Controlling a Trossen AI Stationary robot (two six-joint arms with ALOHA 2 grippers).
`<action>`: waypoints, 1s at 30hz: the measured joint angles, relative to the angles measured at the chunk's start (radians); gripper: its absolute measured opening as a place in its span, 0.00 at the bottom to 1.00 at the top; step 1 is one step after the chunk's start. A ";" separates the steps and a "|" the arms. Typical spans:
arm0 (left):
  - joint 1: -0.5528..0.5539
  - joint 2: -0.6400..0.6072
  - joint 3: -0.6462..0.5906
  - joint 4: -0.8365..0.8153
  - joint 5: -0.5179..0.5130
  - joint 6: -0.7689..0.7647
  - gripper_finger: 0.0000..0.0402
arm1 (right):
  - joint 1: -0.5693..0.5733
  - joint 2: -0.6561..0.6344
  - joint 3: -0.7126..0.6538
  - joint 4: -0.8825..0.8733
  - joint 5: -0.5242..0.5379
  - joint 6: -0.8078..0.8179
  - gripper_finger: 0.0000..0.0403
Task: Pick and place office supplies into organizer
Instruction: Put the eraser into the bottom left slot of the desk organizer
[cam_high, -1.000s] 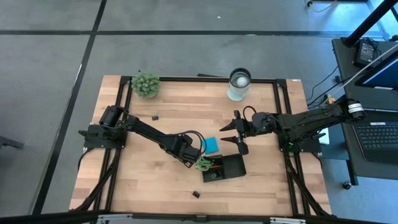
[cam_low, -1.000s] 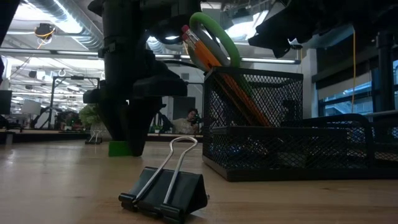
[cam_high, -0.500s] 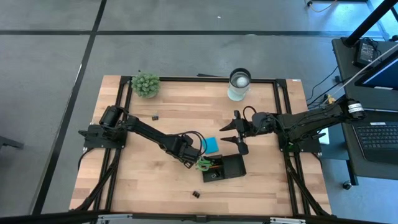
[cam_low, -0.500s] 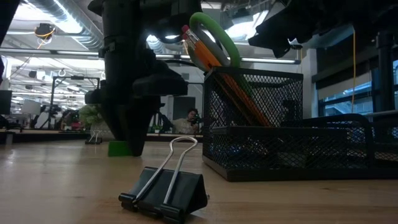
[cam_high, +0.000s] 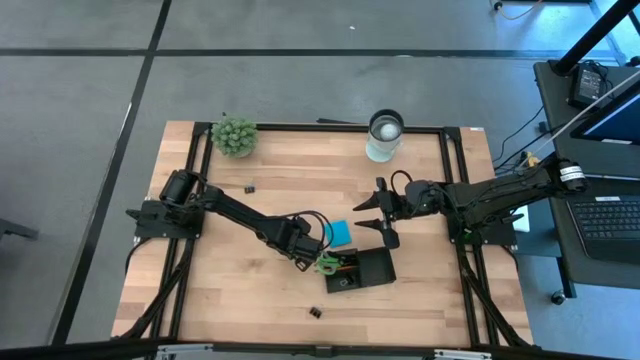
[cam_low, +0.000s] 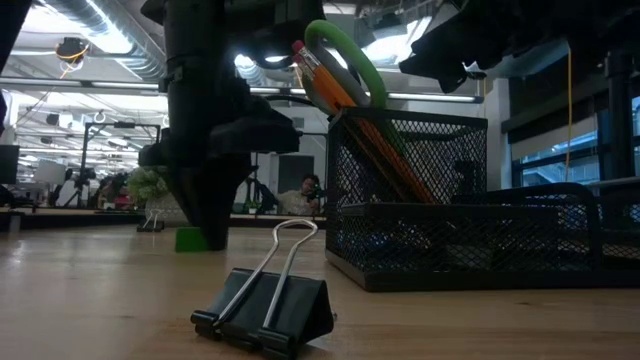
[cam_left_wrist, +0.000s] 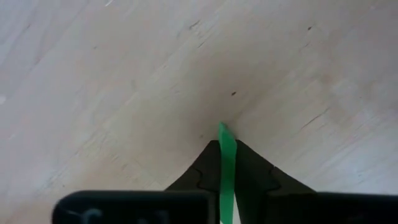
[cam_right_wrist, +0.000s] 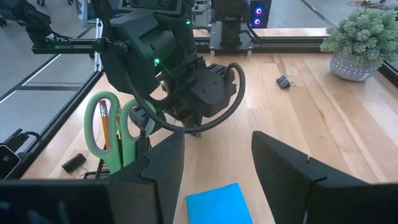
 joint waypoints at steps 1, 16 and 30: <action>-0.002 -0.002 0.000 -0.001 0.001 0.000 0.03 | 0.000 0.000 0.000 0.000 0.000 0.000 0.47; -0.081 -0.227 -0.004 -0.075 -0.070 0.042 0.04 | 0.000 0.000 0.001 -0.035 0.000 0.004 0.47; -0.271 -0.411 -0.003 0.460 -0.431 0.509 0.04 | 0.000 0.000 0.001 -0.036 0.000 0.003 0.47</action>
